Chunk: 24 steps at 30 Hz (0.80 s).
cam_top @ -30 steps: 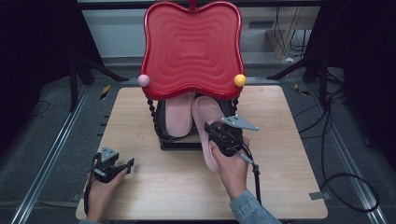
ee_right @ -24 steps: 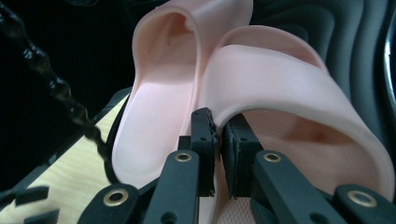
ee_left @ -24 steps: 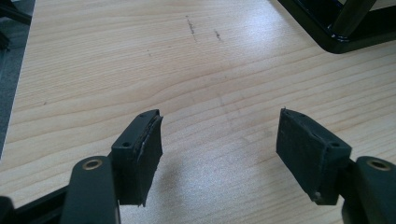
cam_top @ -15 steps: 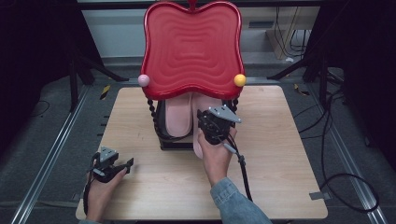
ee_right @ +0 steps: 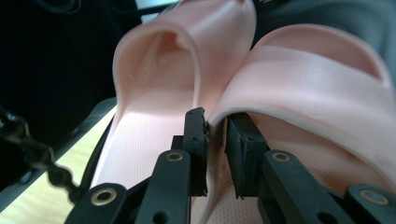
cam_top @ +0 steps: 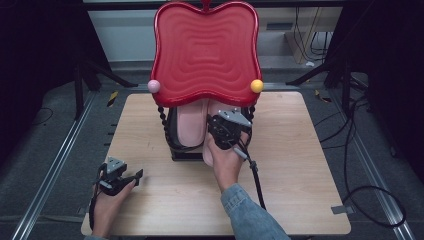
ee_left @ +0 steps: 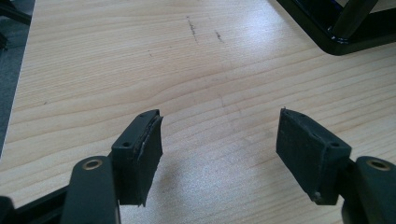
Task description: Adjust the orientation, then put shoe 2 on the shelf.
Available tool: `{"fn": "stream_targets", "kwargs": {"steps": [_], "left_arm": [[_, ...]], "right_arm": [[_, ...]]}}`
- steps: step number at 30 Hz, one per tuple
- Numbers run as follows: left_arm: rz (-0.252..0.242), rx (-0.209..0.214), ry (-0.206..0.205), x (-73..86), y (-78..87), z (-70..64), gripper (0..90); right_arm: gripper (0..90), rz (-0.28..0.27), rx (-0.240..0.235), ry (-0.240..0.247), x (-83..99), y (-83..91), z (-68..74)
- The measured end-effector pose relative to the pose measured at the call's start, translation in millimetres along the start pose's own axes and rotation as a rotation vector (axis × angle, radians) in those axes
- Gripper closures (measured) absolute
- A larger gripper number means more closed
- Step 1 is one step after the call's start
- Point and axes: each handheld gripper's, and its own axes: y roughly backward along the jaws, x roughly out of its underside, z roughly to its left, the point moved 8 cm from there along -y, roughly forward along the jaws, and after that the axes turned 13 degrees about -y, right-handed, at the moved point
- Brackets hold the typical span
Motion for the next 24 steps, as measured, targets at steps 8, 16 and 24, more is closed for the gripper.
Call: {"fn": "stream_targets", "kwargs": {"steps": [8, 16, 24], "left_arm": [[-0.001, 0.002, -0.004, -1.0, 0.0, -1.9, 30.9], [-0.002, 0.0, -0.004, -1.1, -0.1, -1.6, 31.0], [0.0, -0.001, -0.007, -1.3, 0.2, -1.8, 31.0]], "right_arm": [[64.6, 0.046, -0.036, 0.026, 5.4, -0.8, 3.4], [51.4, 0.083, -0.042, 0.077, 8.6, 6.9, 3.8], [41.2, 0.137, -0.076, 0.113, 14.2, 27.0, 3.6]]}}
